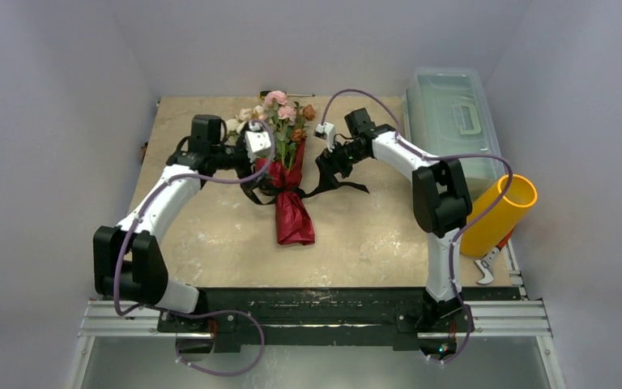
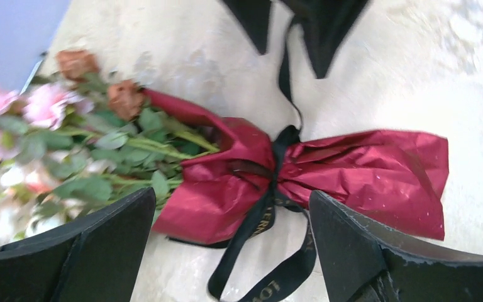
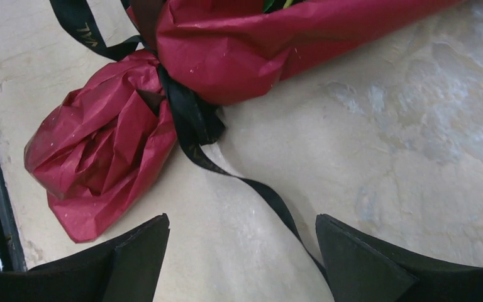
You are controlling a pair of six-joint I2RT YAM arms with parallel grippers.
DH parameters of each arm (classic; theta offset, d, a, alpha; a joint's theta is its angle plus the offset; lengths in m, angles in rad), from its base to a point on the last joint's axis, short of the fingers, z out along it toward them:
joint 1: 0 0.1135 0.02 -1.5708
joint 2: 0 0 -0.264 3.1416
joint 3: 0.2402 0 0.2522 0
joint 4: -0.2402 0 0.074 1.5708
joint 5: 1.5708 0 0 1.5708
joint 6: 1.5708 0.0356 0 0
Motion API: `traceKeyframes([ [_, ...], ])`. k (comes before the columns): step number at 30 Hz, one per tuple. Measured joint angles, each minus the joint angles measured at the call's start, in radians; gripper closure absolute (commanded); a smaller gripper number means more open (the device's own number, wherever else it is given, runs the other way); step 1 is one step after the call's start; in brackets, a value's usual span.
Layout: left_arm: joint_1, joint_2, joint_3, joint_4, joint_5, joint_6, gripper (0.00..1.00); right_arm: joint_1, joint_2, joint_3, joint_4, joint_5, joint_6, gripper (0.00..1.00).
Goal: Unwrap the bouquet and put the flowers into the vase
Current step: Move the fake flower to the center of the board, then untie the ribbon from the wrapping paper.
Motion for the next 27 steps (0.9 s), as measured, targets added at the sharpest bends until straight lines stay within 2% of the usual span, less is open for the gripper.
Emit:
traceKeyframes([
  [8, -0.137, 0.053, -0.109, 0.057, -0.024, 0.287, 0.07, 0.023, 0.084, 0.060, -0.016, -0.055, -0.009, 0.14],
  [17, -0.218, 0.193, -0.117, 0.121, -0.071, 0.443, 0.03, 0.032, 0.135, 0.079, -0.019, -0.076, -0.008, 0.17],
  [21, -0.238, 0.238, -0.107, 0.132, -0.090, 0.452, 0.02, 0.039, 0.156, 0.080, -0.016, -0.080, -0.008, 0.23],
  [27, -0.240, 0.267, -0.089, 0.162, -0.100, 0.416, 0.02, 0.046, 0.156, 0.059, 0.002, -0.083, -0.009, 0.43],
])
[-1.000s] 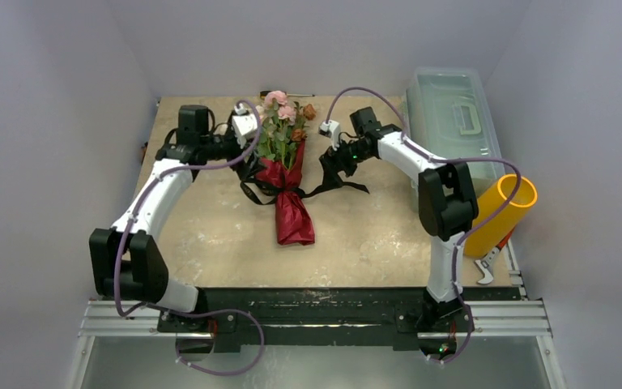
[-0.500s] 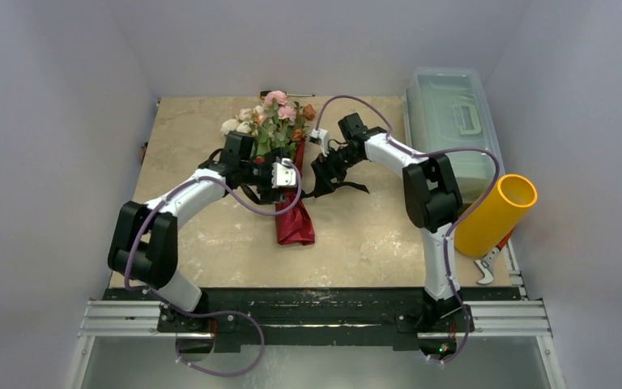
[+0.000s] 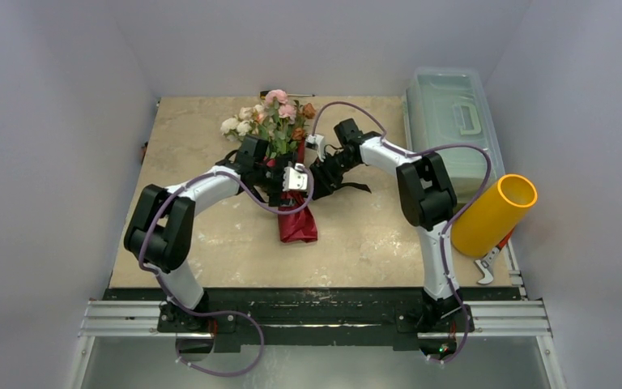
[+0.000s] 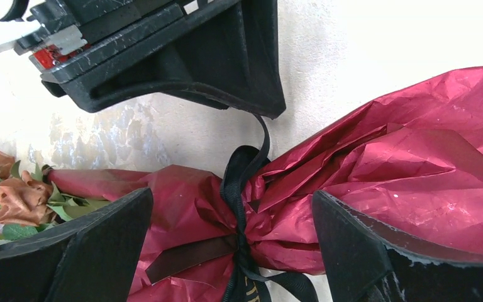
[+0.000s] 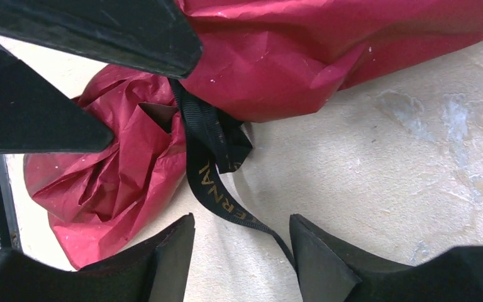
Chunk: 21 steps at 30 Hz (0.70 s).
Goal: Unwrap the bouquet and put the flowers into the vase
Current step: Untie the ribbon from the wrapping paper.
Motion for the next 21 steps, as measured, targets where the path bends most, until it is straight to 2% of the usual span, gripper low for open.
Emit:
traceKeyframes([
  [3, 0.000, 0.014, 0.002, 0.010, -0.005, -0.014, 0.02, 0.000, -0.002, -0.014, 0.014, 0.000, -0.004, 0.56],
  [5, 0.000, 0.018, 0.002, 0.012, -0.008, -0.018, 0.02, -0.001, -0.004, -0.029, 0.019, 0.000, -0.011, 0.60],
  [6, 0.000, 0.018, 0.002, 0.012, -0.008, -0.017, 0.02, -0.001, -0.008, -0.038, 0.020, 0.000, -0.016, 0.56],
  [7, 0.000, 0.018, 0.002, 0.013, -0.009, -0.017, 0.02, -0.001, -0.012, -0.047, 0.019, 0.000, -0.021, 0.43],
  [8, 0.000, 0.019, 0.002, 0.014, -0.010, -0.017, 0.02, 0.000, -0.019, -0.055, 0.017, -0.002, -0.025, 0.26],
  [9, 0.000, 0.019, 0.002, 0.015, -0.011, -0.017, 0.02, 0.000, -0.026, -0.063, 0.012, -0.008, -0.027, 0.17],
  [10, 0.000, 0.019, 0.002, 0.016, -0.011, -0.017, 0.02, 0.000, -0.039, -0.071, -0.001, -0.019, -0.042, 0.14],
  [12, 0.000, 0.019, 0.002, 0.018, -0.013, -0.017, 0.02, 0.003, -0.066, -0.085, -0.003, 0.002, -0.055, 0.18],
  [14, 0.000, 0.019, 0.002, 0.022, -0.014, -0.017, 0.02, 0.005, -0.084, -0.108, 0.003, 0.032, -0.067, 0.34],
  [15, 0.000, 0.020, 0.002, 0.024, -0.014, -0.017, 0.02, 0.005, -0.087, -0.118, 0.012, 0.047, -0.071, 0.35],
  [19, 0.000, 0.021, 0.001, 0.027, -0.016, -0.017, 0.02, 0.006, -0.090, -0.124, 0.050, 0.111, -0.048, 0.19],
  [21, 0.001, 0.021, 0.001, 0.027, -0.016, -0.016, 0.02, 0.010, -0.095, -0.124, 0.071, 0.146, -0.045, 0.19],
])
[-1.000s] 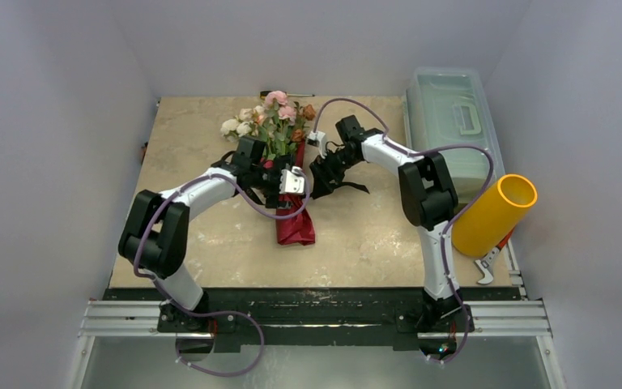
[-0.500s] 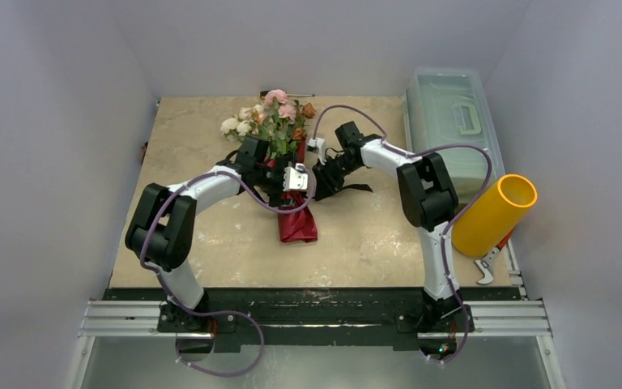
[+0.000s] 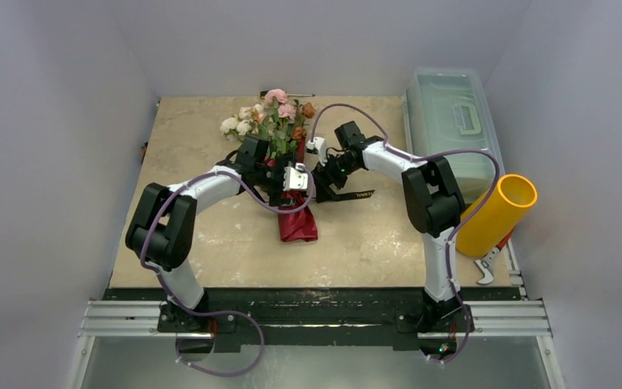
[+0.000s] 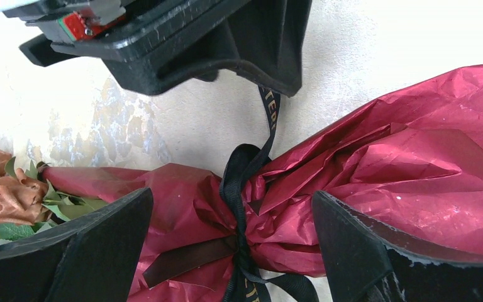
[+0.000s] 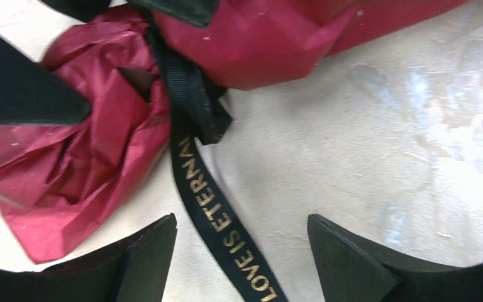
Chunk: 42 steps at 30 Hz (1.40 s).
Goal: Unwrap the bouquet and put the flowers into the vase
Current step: Untie the ribbon from the wrapping paper.
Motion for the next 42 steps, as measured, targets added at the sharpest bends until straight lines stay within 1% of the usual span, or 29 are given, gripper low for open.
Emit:
traceKeyframes([
  [3, 0.000, 0.000, -0.002, 0.002, 0.000, 0.002, 0.02, 0.019, -0.013, -0.012, 0.038, 0.085, -0.006, 0.21],
  [8, 0.000, 0.000, -0.003, 0.005, 0.000, 0.002, 0.02, 0.063, -0.060, -0.088, 0.114, 0.212, -0.013, 0.24],
  [13, 0.003, 0.000, -0.022, 0.017, 0.000, 0.020, 0.03, 0.096, -0.061, -0.091, 0.129, 0.271, -0.006, 0.40],
  [15, 0.004, 0.000, -0.031, 0.019, -0.002, 0.035, 0.03, 0.099, -0.056, -0.084, 0.130, 0.280, -0.005, 0.49],
  [17, 0.004, 0.000, -0.035, 0.020, -0.006, 0.050, 0.03, 0.103, -0.048, -0.072, 0.126, 0.286, -0.004, 0.61],
  [20, 0.004, 0.000, -0.035, 0.018, -0.008, 0.064, 0.03, 0.105, -0.034, -0.049, 0.112, 0.290, -0.008, 0.84],
  [21, 0.004, 0.000, -0.035, 0.017, -0.010, 0.067, 0.03, 0.105, -0.030, -0.043, 0.106, 0.290, -0.010, 0.97],
  [22, 0.004, 0.000, -0.035, 0.016, -0.011, 0.070, 0.03, 0.104, -0.029, -0.039, 0.101, 0.288, -0.011, 1.00],
  [27, 0.003, 0.002, -0.034, 0.006, -0.023, 0.074, 0.06, 0.103, -0.027, -0.033, 0.070, 0.266, -0.005, 1.00],
  [30, 0.003, 0.024, -0.008, -0.023, -0.031, 0.071, 0.06, 0.101, -0.041, -0.047, 0.055, 0.266, 0.011, 1.00],
  [35, 0.002, 0.045, 0.017, -0.045, -0.034, 0.064, 0.06, 0.089, -0.097, -0.105, 0.036, 0.235, 0.040, 1.00],
  [42, 0.002, 0.064, 0.037, -0.068, -0.042, 0.063, 0.06, 0.068, -0.167, -0.116, 0.003, 0.188, 0.045, 1.00],
])
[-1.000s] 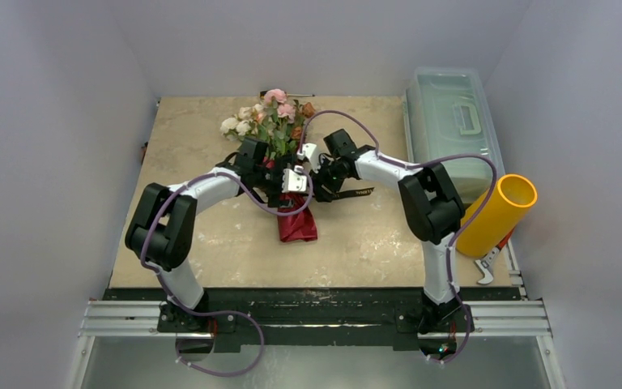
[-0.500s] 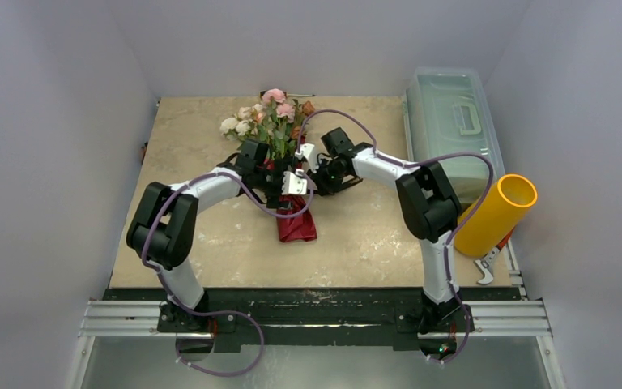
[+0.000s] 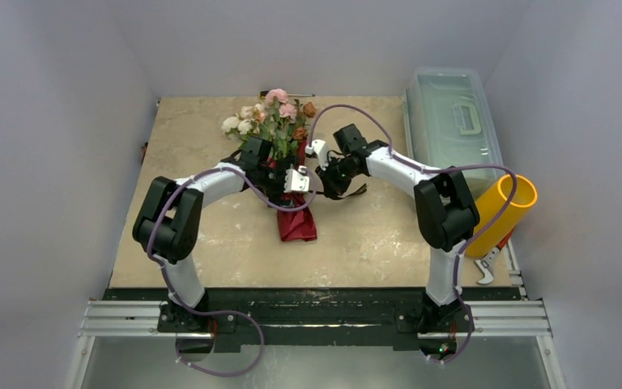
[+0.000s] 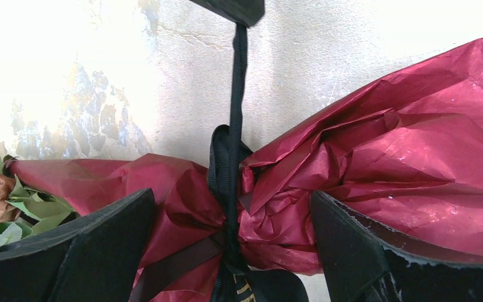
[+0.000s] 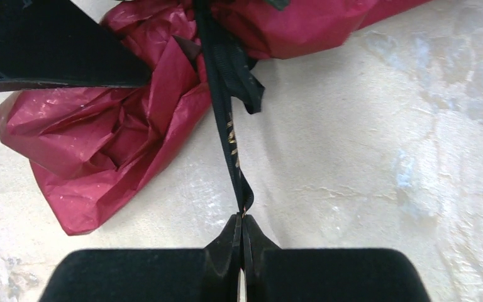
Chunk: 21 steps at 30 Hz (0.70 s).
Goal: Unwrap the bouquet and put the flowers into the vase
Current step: Untie the ribbon from the wrapping paper.
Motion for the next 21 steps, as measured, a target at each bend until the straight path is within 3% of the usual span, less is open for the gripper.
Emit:
traceKeyframes([
  [11, 0.006, 0.027, 0.028, -0.021, 0.005, 0.000, 0.07, -0.109, -0.023, 0.010, -0.068, -0.039, 0.014, 1.00],
  [21, 0.008, 0.034, 0.033, -0.031, 0.008, 0.006, 0.07, -0.179, -0.140, 0.033, -0.105, -0.055, 0.037, 1.00],
])
